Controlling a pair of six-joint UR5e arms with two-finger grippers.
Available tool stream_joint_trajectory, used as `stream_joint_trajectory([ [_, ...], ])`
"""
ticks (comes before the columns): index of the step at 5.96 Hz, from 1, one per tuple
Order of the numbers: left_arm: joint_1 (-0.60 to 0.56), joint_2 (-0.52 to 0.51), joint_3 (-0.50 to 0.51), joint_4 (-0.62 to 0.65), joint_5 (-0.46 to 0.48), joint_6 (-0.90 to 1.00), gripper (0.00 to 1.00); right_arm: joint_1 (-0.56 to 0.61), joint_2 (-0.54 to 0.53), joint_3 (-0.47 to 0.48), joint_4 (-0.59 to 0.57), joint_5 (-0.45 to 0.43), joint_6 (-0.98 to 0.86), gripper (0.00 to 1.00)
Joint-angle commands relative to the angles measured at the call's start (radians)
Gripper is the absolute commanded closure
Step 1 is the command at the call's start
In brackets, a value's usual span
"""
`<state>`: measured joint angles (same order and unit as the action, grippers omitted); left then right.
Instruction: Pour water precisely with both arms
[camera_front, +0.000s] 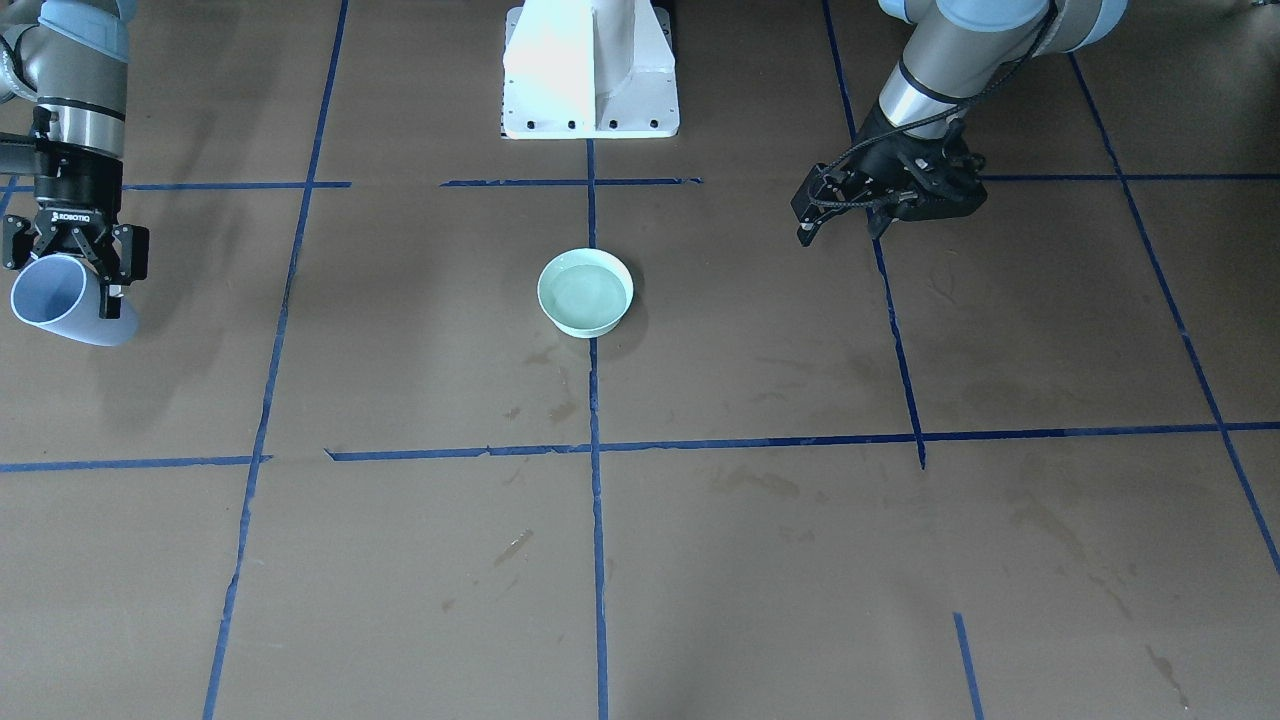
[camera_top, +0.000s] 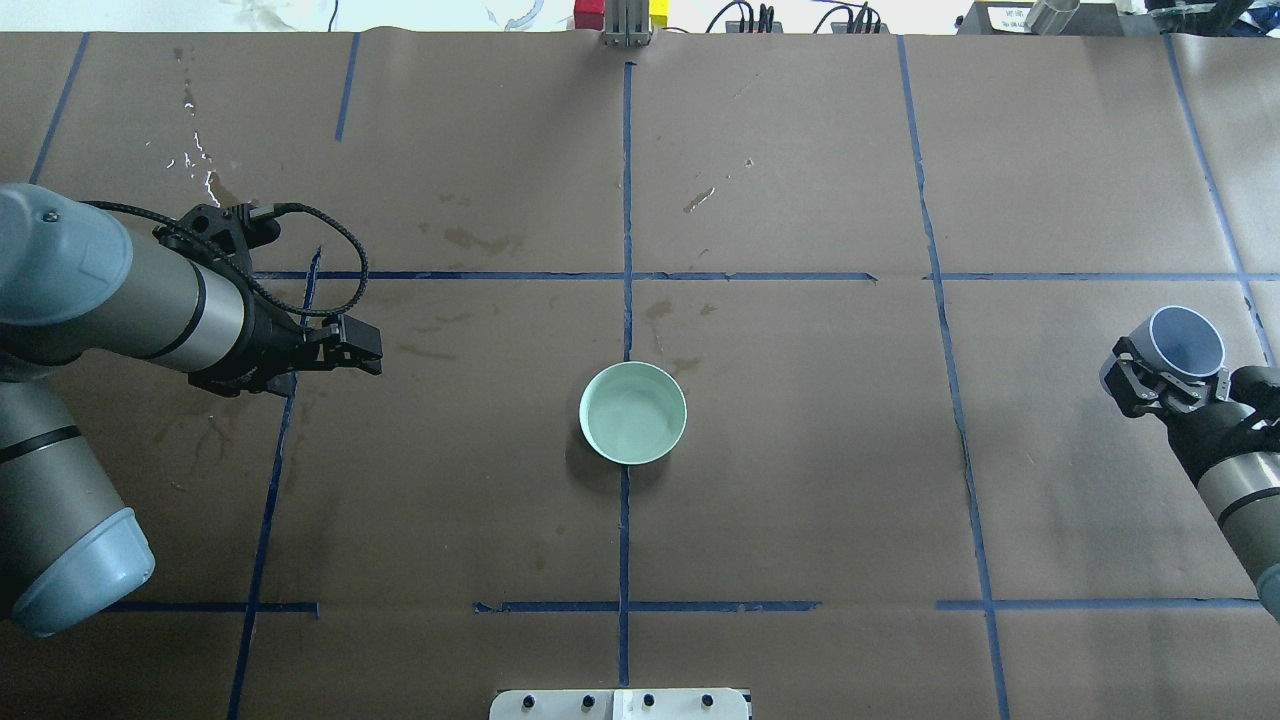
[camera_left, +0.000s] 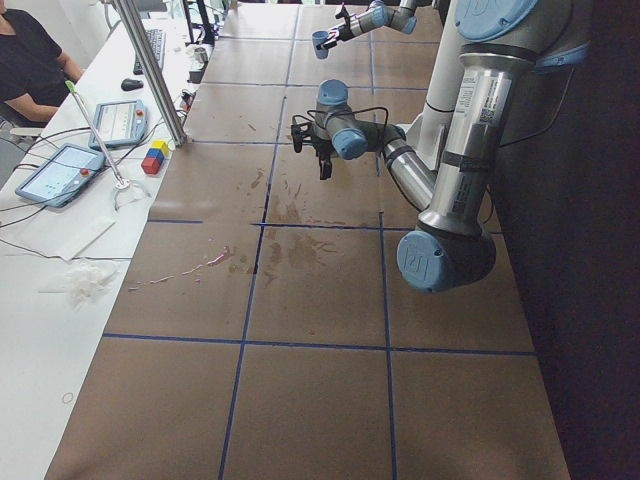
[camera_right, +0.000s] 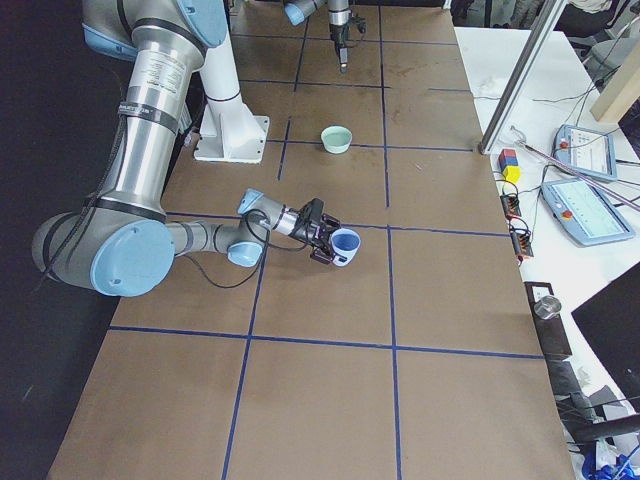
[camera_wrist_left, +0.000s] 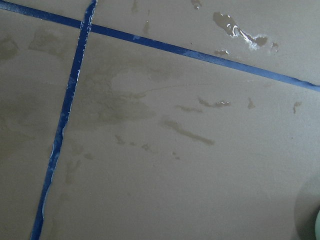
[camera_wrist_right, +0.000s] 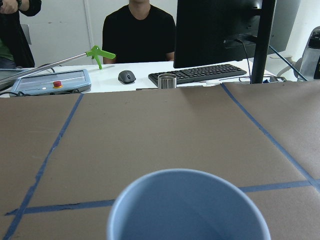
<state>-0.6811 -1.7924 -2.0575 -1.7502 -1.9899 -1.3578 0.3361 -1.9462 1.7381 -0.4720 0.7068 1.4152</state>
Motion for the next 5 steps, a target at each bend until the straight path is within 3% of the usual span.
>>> stream_joint_trajectory([
  [1,-0.002,0.005,-0.013,0.000,0.000,0.000,0.00,-0.002,0.006,-0.057,0.035,-0.006,0.002,0.96],
  [3,-0.002,0.008,-0.027,0.001,-0.001,-0.001,0.00,-0.002,0.010,-0.071,0.035,-0.006,0.002,0.93],
  [5,-0.002,0.008,-0.029,0.001,0.000,-0.001,0.00,-0.005,0.012,-0.074,0.033,-0.006,0.002,0.83],
])
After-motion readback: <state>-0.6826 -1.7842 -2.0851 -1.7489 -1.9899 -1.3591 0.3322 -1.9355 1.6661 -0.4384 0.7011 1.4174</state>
